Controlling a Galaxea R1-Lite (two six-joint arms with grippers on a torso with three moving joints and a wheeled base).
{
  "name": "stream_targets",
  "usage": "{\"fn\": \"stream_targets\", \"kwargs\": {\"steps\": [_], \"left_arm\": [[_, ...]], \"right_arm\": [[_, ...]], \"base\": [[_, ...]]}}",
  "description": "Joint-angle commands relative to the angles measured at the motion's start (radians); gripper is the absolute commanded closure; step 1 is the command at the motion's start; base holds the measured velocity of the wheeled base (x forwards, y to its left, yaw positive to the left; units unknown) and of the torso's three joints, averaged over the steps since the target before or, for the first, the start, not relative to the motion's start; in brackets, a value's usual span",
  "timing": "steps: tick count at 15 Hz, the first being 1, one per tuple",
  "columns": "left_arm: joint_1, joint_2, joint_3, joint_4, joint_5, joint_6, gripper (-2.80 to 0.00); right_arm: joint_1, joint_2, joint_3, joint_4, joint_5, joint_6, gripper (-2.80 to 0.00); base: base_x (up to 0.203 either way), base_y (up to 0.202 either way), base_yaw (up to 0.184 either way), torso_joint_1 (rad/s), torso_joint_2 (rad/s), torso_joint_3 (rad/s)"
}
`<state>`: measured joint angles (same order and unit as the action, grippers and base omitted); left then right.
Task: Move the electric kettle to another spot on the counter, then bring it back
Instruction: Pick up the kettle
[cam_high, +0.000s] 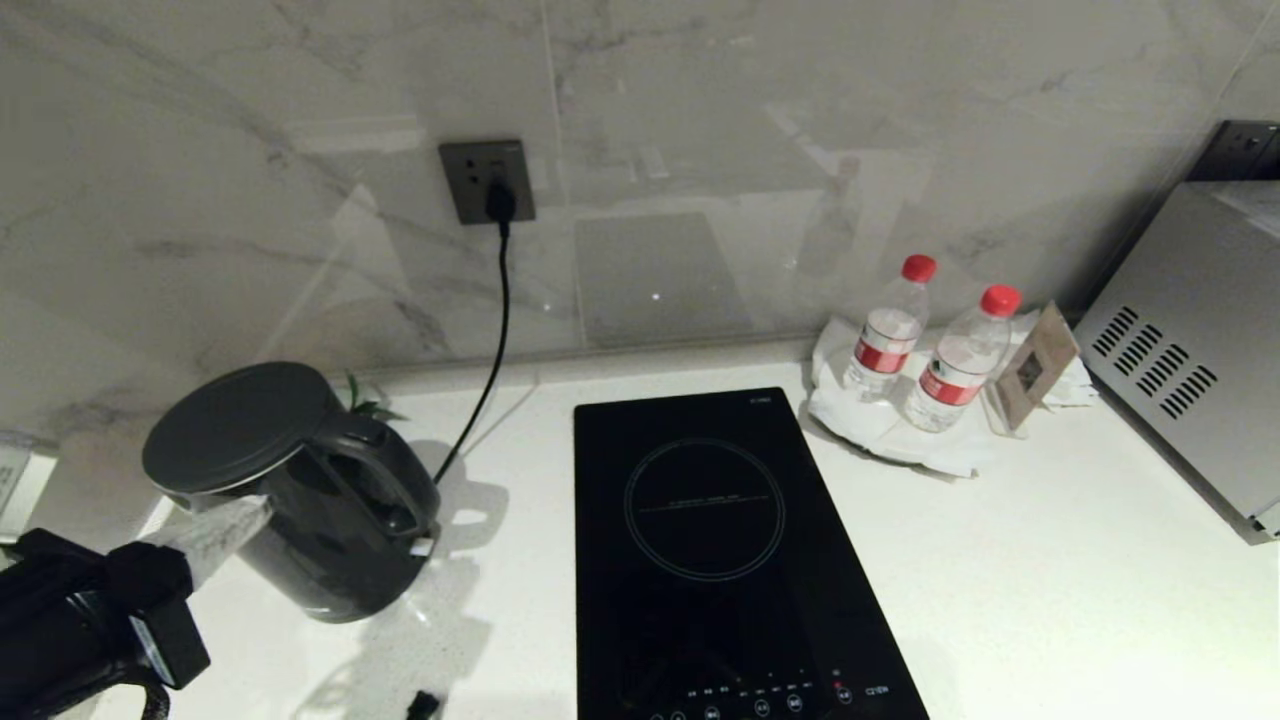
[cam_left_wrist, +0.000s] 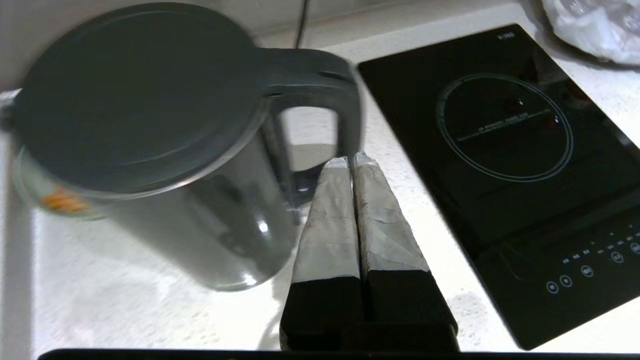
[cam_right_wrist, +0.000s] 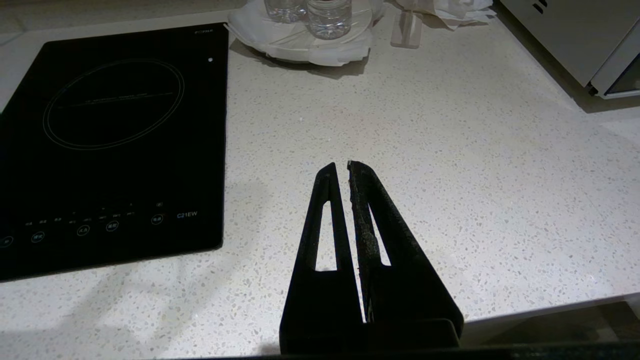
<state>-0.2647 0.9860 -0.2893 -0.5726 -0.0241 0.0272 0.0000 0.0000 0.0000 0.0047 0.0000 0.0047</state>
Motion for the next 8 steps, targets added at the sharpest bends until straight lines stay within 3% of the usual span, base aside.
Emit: {"fn": "stream_targets", "kwargs": {"steps": [1, 3, 8], "left_arm": [[-0.171, 0.032, 0.035, -0.028, 0.104, -0.004, 0.0], [-0.259, -0.011, 0.079, -0.026, 0.168, -0.036, 0.0], [-0.287, 0.048, 0.11, -0.024, 0.179, -0.102, 0.0]], "right_arm": [[0.0, 0.0, 0.0, 0.0, 0.0, 0.001, 0.0], [0.0, 0.0, 0.0, 0.0, 0.0, 0.0, 0.0], [0.0, 0.0, 0.0, 0.0, 0.0, 0.001, 0.0]], "base": [[0.0, 0.0, 0.0, 0.0, 0.0, 0.0], [0.0, 0.0, 0.0, 0.0, 0.0, 0.0], [0.0, 0.0, 0.0, 0.0, 0.0, 0.0]]}}
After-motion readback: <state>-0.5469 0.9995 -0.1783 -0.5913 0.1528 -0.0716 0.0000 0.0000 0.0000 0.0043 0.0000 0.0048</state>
